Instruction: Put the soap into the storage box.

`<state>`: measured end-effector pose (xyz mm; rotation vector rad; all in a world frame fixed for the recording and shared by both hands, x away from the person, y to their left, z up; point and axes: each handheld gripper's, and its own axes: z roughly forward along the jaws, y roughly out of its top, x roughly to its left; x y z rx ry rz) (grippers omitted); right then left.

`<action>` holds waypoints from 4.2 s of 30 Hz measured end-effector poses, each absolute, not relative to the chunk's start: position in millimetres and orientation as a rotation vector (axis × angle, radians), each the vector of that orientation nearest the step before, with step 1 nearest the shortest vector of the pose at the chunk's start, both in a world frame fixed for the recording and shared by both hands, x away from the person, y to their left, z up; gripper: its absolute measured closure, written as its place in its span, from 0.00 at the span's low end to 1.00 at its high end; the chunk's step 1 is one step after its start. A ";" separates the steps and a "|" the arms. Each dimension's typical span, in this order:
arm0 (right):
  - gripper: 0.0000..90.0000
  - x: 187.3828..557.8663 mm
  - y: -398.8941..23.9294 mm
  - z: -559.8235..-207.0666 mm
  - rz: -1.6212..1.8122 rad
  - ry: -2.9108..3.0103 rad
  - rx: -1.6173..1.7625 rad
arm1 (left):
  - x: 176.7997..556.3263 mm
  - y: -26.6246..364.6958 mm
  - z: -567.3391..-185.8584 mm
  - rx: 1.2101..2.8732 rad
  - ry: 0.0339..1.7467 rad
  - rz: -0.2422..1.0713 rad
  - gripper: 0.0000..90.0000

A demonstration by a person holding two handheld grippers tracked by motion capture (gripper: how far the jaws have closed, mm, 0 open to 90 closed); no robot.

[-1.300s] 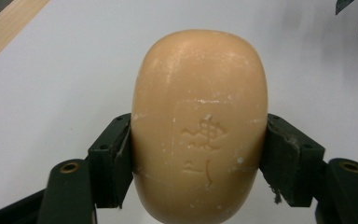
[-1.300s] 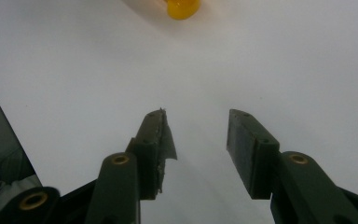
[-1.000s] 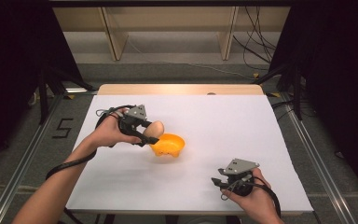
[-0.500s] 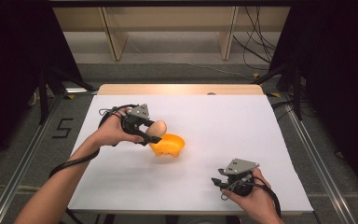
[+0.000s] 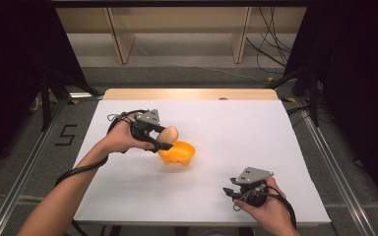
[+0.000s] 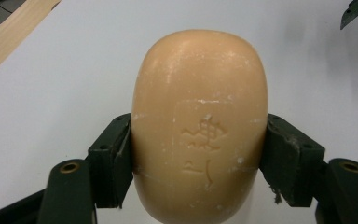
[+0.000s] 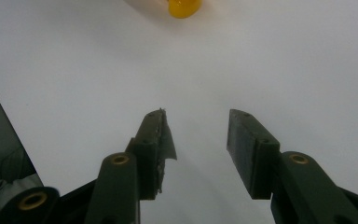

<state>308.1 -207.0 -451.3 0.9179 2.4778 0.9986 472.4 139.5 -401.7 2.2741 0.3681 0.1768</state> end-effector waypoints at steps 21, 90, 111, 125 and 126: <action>0.64 307.3 -206.8 -451.1 0.992 2.487 0.929 | 475.4 131.6 -419.6 2.273 0.392 0.108 0.36; 0.61 307.8 -205.9 -452.4 0.991 2.497 0.936 | 473.5 116.1 -415.6 2.316 0.408 0.096 0.33; 0.60 307.7 -204.0 -453.3 0.984 2.500 0.939 | 407.5 199.5 -413.8 2.248 0.664 0.210 0.28; 0.60 307.4 -202.5 -454.1 0.970 2.514 0.934 | 356.6 261.3 -471.3 2.185 0.956 0.215 0.29; 0.60 307.4 -202.5 -454.1 0.970 2.514 0.934 | 356.6 261.3 -471.3 2.185 0.956 0.215 0.29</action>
